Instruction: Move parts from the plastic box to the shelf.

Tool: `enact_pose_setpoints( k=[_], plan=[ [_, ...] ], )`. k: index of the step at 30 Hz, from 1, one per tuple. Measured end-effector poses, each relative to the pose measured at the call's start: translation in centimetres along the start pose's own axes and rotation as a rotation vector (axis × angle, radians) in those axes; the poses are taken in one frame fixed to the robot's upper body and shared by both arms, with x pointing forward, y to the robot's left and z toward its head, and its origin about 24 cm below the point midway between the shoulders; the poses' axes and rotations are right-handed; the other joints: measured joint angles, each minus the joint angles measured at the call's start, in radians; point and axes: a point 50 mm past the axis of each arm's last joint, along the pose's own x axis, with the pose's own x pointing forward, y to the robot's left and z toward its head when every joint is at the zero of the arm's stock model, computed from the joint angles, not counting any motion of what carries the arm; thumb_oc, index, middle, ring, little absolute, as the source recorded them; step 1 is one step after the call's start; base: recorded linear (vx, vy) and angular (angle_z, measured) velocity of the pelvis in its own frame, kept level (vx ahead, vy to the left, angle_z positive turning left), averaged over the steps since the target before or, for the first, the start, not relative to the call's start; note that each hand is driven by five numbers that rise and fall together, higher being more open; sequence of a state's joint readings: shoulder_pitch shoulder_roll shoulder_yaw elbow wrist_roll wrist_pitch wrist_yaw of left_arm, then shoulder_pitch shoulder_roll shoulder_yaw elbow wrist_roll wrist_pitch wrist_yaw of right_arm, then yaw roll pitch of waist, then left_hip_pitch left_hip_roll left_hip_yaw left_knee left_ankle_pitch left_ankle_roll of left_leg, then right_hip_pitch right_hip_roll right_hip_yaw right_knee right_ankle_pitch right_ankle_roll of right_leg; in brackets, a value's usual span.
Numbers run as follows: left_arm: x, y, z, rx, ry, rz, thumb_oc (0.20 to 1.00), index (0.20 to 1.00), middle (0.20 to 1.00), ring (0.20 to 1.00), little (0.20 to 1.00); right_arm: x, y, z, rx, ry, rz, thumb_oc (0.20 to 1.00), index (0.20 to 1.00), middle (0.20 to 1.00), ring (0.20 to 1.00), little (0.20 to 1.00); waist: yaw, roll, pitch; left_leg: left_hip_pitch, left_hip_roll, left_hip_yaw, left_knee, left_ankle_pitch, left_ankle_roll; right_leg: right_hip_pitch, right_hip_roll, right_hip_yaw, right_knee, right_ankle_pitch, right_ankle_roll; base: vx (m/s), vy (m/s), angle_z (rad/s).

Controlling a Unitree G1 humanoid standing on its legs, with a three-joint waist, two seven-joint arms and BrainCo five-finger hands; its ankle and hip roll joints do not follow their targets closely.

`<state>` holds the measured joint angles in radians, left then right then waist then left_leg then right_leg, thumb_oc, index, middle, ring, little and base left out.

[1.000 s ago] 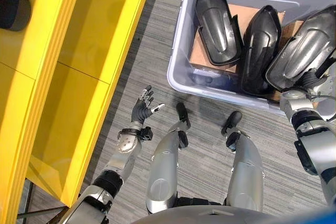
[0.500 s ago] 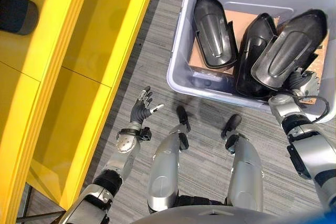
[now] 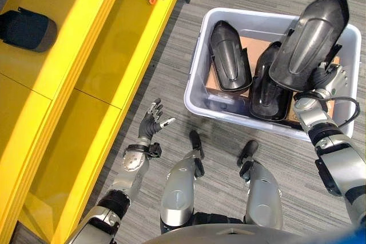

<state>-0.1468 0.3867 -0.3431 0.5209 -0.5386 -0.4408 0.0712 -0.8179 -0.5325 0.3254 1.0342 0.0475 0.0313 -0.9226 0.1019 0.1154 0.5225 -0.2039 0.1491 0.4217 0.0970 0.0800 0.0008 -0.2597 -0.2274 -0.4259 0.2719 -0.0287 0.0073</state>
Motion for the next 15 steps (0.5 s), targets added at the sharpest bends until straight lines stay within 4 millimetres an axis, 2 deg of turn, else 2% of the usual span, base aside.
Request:
enact_pose_setpoints(
  k=[3,7,11,14,15],
  plan=[
    [-0.7,0.6,-0.6,-0.004,0.023,0.027,1.000,1.000,1.000,1.000,1.000,-1.2,0.6,-0.2,0.036,-0.053,0.092,0.200,0.200,0.200,0.200,0.200,0.000,-0.005,-0.002,0.072,-0.003,0.005,-0.037,0.003,-0.005,0.071,0.014,0.000,-0.045,0.010,0.006,0.07,0.086,-0.06],
    [-1.5,1.7,-0.8,-0.015,0.025,0.078,1.000,1.000,1.000,1.000,1.000,-3.9,1.4,0.0,0.119,-0.159,0.258,0.200,0.200,0.200,0.200,0.200,-0.009,-0.050,-0.033,0.153,-0.010,0.006,-0.079,0.002,-0.010,0.168,0.035,-0.002,-0.122,0.029,0.021,0.13,0.131,-0.02],
    [-2.7,2.3,-1.8,-0.006,0.065,0.101,1.000,1.000,1.000,1.000,1.000,-7.2,2.4,-1.1,0.129,-0.203,0.386,0.200,0.200,0.200,0.200,0.200,-0.015,-0.111,-0.130,0.173,-0.012,0.007,-0.092,-0.006,-0.017,0.199,0.044,-0.005,-0.163,0.033,0.027,0.09,0.062,0.00],
    [-3.0,2.3,-2.0,0.000,0.076,0.100,1.000,1.000,1.000,1.000,1.000,-8.7,2.5,-1.6,0.148,-0.215,0.443,0.200,0.200,0.200,0.200,0.200,-0.015,-0.124,-0.153,0.204,-0.013,0.007,-0.095,-0.014,-0.021,0.238,0.049,-0.006,-0.179,0.034,0.028,0.05,0.041,0.00],
    [-3.4,2.4,-2.4,0.000,0.091,0.105,1.000,1.000,1.000,1.000,1.000,-9.4,2.7,-1.9,0.134,-0.237,0.479,0.200,0.200,0.200,0.200,0.200,-0.019,-0.125,-0.184,0.205,-0.013,0.007,-0.095,-0.017,-0.022,0.241,0.050,-0.005,-0.187,0.036,0.032,0.08,0.057,-0.01]
  ],
)
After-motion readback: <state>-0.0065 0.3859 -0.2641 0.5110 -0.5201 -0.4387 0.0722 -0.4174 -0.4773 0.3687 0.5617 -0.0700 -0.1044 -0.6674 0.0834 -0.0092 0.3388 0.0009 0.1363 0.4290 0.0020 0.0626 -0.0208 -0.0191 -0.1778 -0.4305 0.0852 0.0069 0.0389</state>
